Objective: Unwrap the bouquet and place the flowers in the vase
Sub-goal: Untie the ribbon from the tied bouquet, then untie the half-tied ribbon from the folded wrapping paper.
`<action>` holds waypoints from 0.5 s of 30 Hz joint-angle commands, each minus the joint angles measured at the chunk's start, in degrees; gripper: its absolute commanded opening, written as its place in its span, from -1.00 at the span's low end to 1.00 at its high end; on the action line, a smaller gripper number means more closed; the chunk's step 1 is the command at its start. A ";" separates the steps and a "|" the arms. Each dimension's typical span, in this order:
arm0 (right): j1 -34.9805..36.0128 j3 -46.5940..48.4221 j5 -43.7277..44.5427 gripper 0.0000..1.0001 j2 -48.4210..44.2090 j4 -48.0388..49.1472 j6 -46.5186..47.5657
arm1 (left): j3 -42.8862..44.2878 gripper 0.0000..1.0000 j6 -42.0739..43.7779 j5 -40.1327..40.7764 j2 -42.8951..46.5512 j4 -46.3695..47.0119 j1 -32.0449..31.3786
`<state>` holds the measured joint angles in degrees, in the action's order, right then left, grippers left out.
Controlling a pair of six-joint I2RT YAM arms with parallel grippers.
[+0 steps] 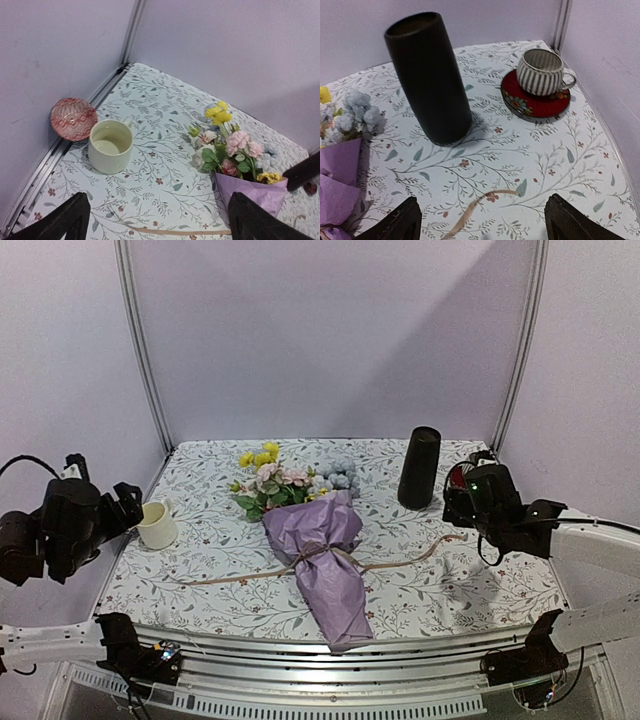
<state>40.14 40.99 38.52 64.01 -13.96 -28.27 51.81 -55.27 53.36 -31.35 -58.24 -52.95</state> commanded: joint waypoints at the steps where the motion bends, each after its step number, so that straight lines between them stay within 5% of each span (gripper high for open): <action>1: -3.63 3.92 5.79 0.75 1.44 -10.26 -6.45 | 6.43 0.97 -17.30 7.71 -1.20 -19.00 0.43; 4: -4.63 3.84 1.79 0.74 0.56 -8.60 -6.35 | 5.82 0.95 -2.06 3.14 2.18 -6.59 0.45; 8: -4.59 0.40 -29.67 0.74 -1.46 5.08 8.90 | -3.65 0.95 18.35 -14.86 6.59 18.87 0.42; 15: -3.90 -0.94 -57.28 0.55 3.11 15.85 12.34 | -15.83 0.96 24.09 -30.47 -0.32 38.55 0.47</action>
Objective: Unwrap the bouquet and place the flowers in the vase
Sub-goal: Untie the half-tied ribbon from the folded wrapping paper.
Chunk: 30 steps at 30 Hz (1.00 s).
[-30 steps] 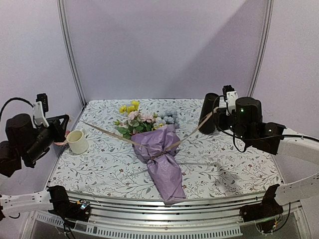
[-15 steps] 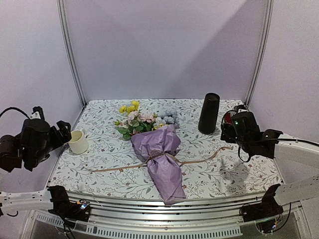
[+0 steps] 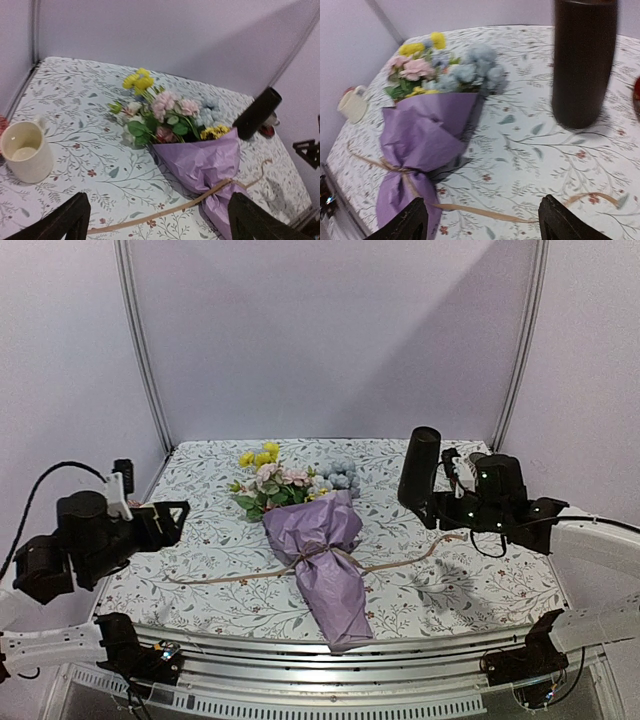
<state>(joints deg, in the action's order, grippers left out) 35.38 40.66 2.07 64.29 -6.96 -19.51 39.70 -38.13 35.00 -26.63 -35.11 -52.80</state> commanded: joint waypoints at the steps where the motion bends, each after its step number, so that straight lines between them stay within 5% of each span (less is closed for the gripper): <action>1: 1.89 -0.41 -23.58 0.55 4.14 10.25 3.44 | -4.61 0.97 7.61 -14.45 -7.31 17.49 0.27; 8: 12.96 2.15 -30.40 0.54 15.94 19.41 5.84 | -6.57 0.97 9.29 -23.47 -23.69 29.95 0.24; 15: 14.29 6.76 -36.65 0.11 28.58 26.51 1.28 | -6.72 0.88 10.01 -31.27 -36.29 41.68 0.38; 23: 14.33 10.17 -33.91 0.04 34.24 26.55 0.11 | -3.87 0.71 11.19 -34.52 -44.38 43.61 1.06; 30: 14.31 12.95 -34.99 -0.31 38.92 26.87 -1.47 | -1.51 0.58 13.28 -38.94 -48.67 43.33 0.94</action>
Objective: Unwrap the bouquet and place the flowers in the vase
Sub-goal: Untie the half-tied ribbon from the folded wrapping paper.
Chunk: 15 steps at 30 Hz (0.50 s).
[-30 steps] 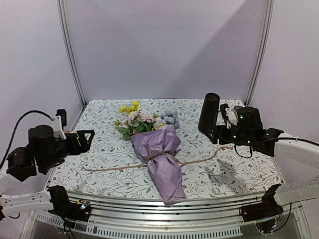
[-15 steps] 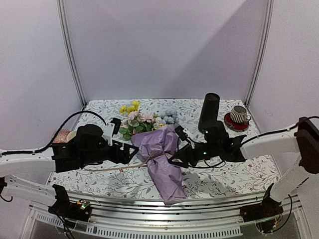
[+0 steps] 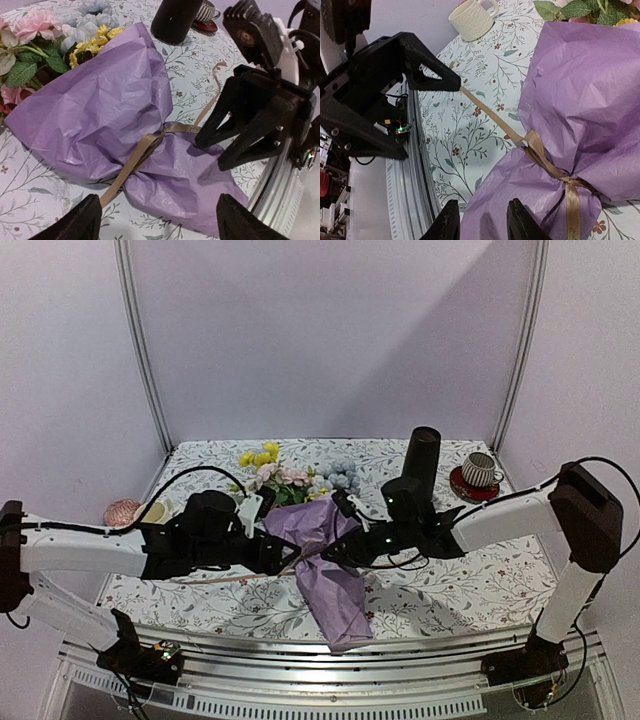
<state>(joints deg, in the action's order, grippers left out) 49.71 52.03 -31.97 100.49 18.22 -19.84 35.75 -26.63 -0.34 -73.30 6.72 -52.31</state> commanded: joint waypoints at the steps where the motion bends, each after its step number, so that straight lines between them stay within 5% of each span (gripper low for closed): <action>1: -0.03 1.28 -1.09 -0.32 3.41 2.10 -1.41 | 2.88 0.53 1.95 -4.39 -2.78 1.40 0.34; 8: -0.02 -3.85 -0.62 -0.41 6.83 6.98 -4.17 | 6.11 0.18 4.27 -4.39 -7.76 0.30 -0.93; 15: 0.00 -9.98 -0.38 -0.50 7.96 14.57 -7.62 | 15.32 -0.34 10.57 7.67 -16.07 -8.70 -6.28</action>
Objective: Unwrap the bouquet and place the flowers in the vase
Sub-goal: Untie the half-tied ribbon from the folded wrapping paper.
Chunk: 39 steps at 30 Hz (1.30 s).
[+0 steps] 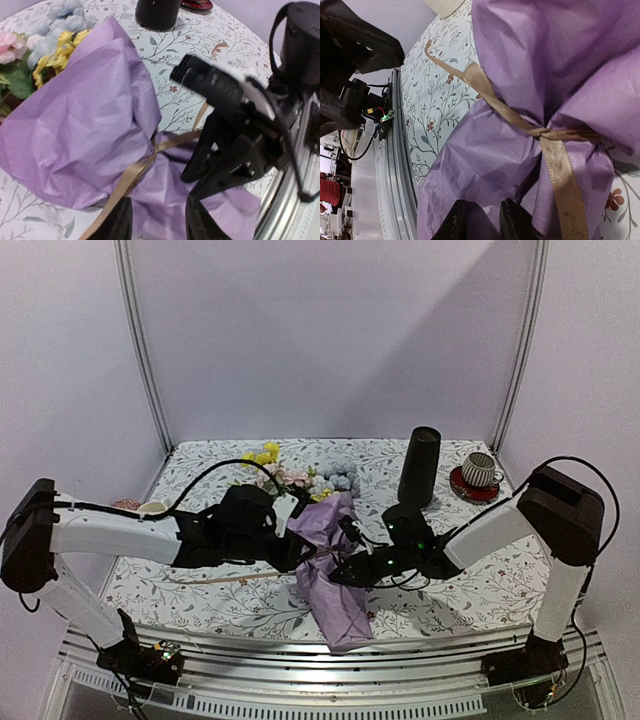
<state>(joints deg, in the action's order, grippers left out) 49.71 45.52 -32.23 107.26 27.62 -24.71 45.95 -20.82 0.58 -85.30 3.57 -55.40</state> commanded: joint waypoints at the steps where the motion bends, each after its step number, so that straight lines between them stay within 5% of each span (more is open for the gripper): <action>1: 0.00 -4.15 0.03 -0.50 0.81 5.96 -3.14 | 6.46 -0.37 5.41 7.77 -5.29 -6.78 -3.74; 13: -0.03 -9.28 7.22 -0.46 -10.23 7.14 -0.80 | 12.05 -0.54 8.89 12.05 -12.15 -9.51 -5.66; 20: 0.01 -9.46 7.95 -0.45 -13.10 7.27 0.14 | 13.33 -0.84 10.26 11.00 -14.90 -10.10 -5.55; 39: -0.03 -9.13 7.93 -0.45 -11.37 8.15 -0.52 | 17.88 -0.50 11.06 17.77 -20.78 -13.99 -5.54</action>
<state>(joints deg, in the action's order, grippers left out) 49.71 36.47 -25.10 94.98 34.37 -25.47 62.63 -10.68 17.02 -104.62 -8.60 -60.40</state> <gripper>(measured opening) 0.275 0.257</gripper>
